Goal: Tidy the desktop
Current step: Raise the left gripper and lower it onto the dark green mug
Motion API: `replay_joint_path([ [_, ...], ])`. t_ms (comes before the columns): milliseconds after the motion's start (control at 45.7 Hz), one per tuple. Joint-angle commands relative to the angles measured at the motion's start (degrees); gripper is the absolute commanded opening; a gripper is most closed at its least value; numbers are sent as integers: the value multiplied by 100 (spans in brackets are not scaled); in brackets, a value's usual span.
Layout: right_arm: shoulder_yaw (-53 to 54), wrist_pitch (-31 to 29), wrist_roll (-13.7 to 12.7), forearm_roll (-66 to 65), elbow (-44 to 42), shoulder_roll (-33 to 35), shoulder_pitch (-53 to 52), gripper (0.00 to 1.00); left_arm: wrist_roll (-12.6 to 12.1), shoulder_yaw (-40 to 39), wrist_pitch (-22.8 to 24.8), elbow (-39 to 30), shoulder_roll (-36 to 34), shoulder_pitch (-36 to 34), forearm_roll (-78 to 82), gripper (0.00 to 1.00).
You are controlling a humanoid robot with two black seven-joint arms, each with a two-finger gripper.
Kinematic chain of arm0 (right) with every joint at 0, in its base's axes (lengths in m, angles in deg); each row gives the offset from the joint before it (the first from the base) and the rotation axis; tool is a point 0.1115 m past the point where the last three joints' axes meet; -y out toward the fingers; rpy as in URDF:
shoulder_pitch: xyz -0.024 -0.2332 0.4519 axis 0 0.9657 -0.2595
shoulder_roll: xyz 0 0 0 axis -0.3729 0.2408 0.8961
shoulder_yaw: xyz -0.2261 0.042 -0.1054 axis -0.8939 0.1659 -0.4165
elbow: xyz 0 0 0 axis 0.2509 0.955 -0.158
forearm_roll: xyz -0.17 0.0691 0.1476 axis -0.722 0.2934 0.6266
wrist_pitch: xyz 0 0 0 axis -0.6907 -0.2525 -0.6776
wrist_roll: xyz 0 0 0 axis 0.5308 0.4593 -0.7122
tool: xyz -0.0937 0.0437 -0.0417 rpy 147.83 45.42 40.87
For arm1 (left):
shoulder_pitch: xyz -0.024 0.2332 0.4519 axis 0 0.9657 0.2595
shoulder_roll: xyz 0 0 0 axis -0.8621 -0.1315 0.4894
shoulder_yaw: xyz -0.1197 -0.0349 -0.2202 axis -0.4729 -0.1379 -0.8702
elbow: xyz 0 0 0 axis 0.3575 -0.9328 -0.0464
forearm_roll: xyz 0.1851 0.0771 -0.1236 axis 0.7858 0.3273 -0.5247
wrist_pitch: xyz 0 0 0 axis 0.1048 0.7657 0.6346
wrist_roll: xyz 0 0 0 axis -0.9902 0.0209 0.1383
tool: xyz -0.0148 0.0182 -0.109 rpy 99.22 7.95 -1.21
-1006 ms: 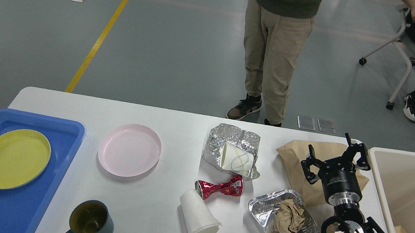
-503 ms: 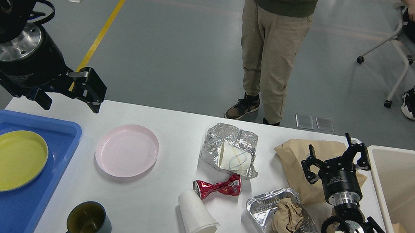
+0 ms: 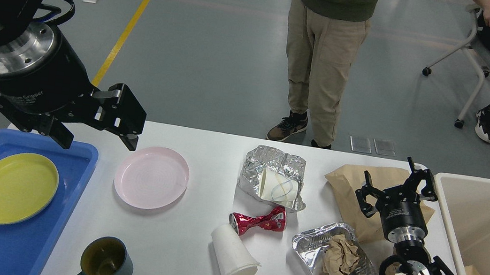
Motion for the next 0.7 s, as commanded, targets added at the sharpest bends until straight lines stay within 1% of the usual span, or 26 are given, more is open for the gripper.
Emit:
replay_joint_path([
  [0,0,0,0,3,6,0,0,100,-18,3,-16,41,229,70,17,96],
  [44,0,0,0,-6,6,0,0,100,-35,38,-43,67,282,87,26,96],
  [131,0,0,0,3,6,0,0,100,9,30,-175,76,291,166,35,96],
  [219,0,0,0,3,6,0,0,100,9,-67,-183,76,283,298,35,96],
  [306,0,0,0,3,6,0,0,100,-44,-243,-210,76,283,605,35,96],
  [372,0,0,0,3,-3,0,0,100,-70,-296,-350,85,283,1000,44,95],
  [547,0,0,0,3,6,0,0,100,-114,-445,-1044,85,186,2099,53,95],
  [678,0,0,0,3,6,0,0,100,-123,-437,-1931,94,247,2995,70,94],
])
